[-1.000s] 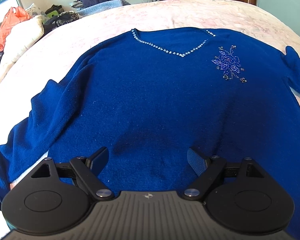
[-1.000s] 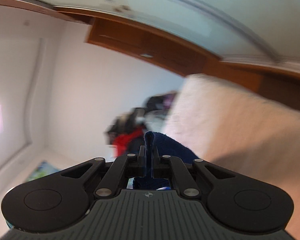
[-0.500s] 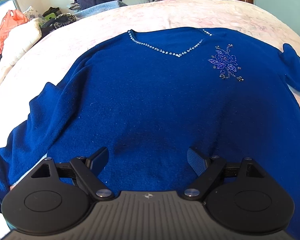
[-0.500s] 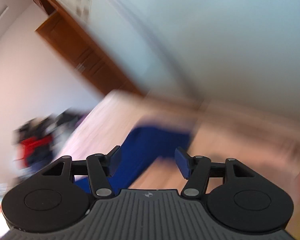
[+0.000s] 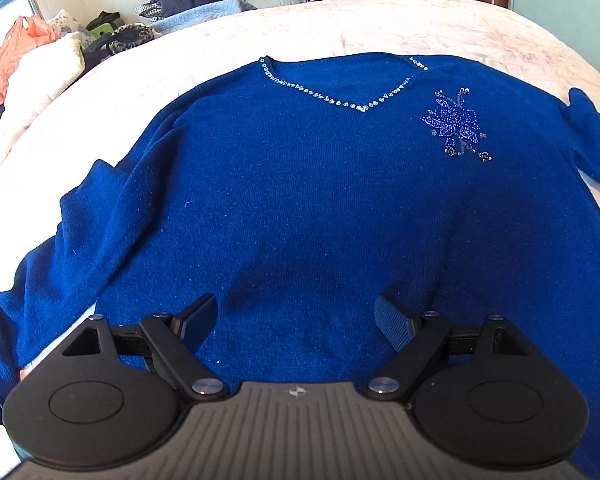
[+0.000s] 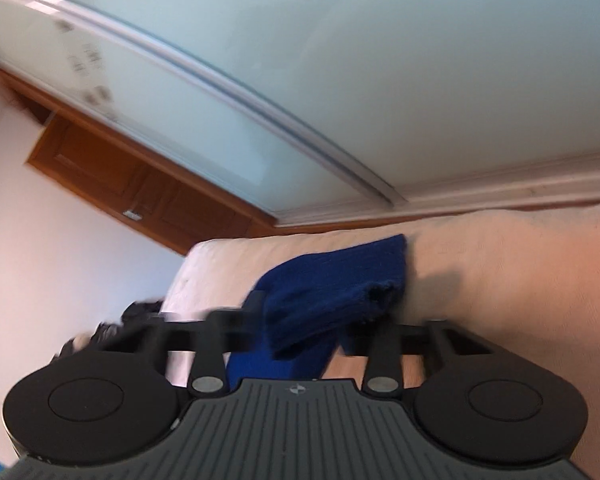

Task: Fold small clothes
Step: 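Grasp the sweater sleeve cuff with the right gripper and lift it, then carry the held sleeve across the sweater body toward the left gripper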

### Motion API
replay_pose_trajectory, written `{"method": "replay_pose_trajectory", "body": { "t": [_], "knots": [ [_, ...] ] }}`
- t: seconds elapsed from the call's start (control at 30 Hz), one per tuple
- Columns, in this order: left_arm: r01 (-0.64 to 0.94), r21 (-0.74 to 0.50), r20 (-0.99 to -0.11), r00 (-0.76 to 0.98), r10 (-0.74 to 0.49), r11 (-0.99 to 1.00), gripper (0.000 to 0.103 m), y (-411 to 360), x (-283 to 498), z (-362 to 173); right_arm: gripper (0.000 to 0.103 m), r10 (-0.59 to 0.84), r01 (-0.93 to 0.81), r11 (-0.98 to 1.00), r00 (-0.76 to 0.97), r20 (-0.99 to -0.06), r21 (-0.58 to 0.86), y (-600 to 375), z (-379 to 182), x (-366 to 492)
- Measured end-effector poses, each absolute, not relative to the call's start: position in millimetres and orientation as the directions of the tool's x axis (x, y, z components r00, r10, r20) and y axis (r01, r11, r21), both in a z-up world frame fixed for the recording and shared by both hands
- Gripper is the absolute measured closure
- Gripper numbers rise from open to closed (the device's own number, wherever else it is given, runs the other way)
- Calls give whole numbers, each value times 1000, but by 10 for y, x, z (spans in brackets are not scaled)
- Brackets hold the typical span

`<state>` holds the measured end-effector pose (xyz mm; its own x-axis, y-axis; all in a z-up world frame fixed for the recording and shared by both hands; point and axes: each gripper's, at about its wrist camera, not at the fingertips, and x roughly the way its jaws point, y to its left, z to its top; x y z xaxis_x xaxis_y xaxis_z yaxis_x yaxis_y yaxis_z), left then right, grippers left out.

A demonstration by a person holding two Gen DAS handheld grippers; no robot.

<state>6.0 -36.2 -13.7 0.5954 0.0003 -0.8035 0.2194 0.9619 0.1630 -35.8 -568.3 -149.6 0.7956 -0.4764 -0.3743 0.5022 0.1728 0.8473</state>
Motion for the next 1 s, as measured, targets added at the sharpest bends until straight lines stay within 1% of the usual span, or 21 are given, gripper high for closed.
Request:
{"method": "replay_pose_trajectory", "body": {
  "t": [0.07,0.13,0.2,0.3,0.4,0.43,0.5,0.63,0.77,0.83,0.93,1.0],
  "knots": [
    [210,160,-805,593,4,965,17,-334,76,-139,92,-471,499,190,802,-367,846,-5750,-1467,-328],
    [202,156,-807,591,6,967,17,-305,94,-136,92,-505,531,286,791,-345,798,-5759,-1215,-478],
    [194,151,-805,593,7,969,17,-271,104,-120,92,-547,551,377,781,-301,744,-5763,-877,-811],
    [183,146,-801,599,8,972,17,-234,123,-95,92,-609,581,476,760,-229,660,-5818,-447,-893],
    [174,148,-798,603,13,974,17,-218,140,-98,92,-629,599,533,753,-194,597,-5831,-227,-979],
    [173,151,-797,604,16,973,17,-220,146,-105,92,-631,614,545,749,-203,571,-5800,-225,-955],
    [170,158,-794,607,23,973,17,-226,160,-120,92,-613,640,567,748,-253,519,-5732,-280,-881],
    [155,181,-779,626,45,971,17,-216,181,-127,92,-519,604,662,796,-310,443,-5271,-401,-729],
    [130,192,-760,646,63,973,17,-159,211,-113,92,-394,493,805,860,-323,331,-4620,-412,-376],
    [121,190,-761,646,68,974,17,-122,232,-122,92,-321,419,867,884,-341,270,-4294,-252,-134],
    [117,187,-760,646,69,975,17,-57,242,-127,93,-210,309,925,900,-383,220,-3822,-214,100],
    [114,185,-759,647,68,976,17,-14,246,-125,93,-173,265,946,900,-399,187,-3575,-159,259]
  ]
}}
